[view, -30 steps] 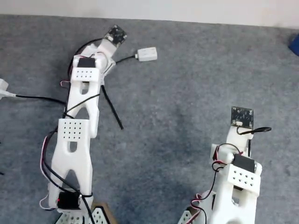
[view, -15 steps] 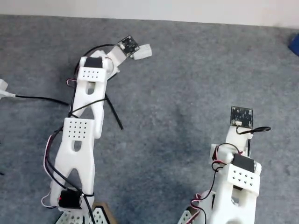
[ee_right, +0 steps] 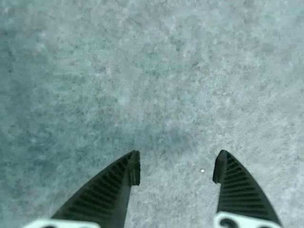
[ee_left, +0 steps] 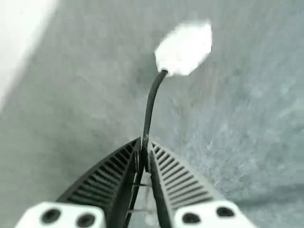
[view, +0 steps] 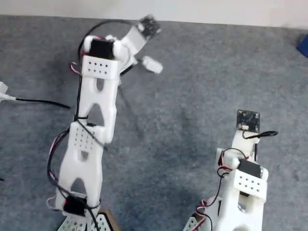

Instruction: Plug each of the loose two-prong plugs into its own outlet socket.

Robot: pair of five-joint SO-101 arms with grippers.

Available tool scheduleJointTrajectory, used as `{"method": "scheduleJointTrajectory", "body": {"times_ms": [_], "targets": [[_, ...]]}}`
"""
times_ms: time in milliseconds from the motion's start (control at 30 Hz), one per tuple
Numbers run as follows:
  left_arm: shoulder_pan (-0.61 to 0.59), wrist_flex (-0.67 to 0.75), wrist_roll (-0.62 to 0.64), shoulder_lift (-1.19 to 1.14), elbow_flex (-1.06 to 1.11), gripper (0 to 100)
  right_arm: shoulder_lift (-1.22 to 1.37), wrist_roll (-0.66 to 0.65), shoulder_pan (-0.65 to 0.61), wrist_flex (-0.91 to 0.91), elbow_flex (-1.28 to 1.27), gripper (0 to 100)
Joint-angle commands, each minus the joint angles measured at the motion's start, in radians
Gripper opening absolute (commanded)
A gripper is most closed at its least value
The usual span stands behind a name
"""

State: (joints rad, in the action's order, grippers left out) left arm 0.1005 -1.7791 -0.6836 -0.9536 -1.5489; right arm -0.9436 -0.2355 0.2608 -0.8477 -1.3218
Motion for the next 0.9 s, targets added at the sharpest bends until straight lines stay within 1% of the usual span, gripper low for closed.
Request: {"method": "scheduleJointTrajectory", "body": {"times_ms": [0,267,400,500,600,700,767,867], "targets": [[0.096,-0.009,0.014,0.344,0.111,1,-0.016,-0.006,-0.008,0.016,0.007,24.9],[0.277,-0.008,0.104,0.723,0.343,1,-0.016,-0.006,-0.008,0.016,0.007,24.9],[0.328,-0.008,0.141,0.886,0.536,1,-0.016,-0.006,-0.008,0.016,0.007,24.9],[0.346,-0.008,0.141,0.995,0.690,1,-0.016,-0.006,-0.008,0.016,0.007,24.9],[0.318,-0.008,0.140,1.067,0.835,1,-0.016,-0.006,-0.008,0.016,0.007,24.9],[0.226,-0.003,0.137,1.090,1.007,1,-0.016,-0.006,-0.008,0.016,0.007,24.9],[0.154,0.003,0.110,1.066,1.133,4,-0.016,-0.008,-0.008,0.016,0.007,24.9],[0.079,0.057,0.064,1.009,1.337,12,-0.016,-0.011,-0.008,0.010,0.008,24.9]]}}
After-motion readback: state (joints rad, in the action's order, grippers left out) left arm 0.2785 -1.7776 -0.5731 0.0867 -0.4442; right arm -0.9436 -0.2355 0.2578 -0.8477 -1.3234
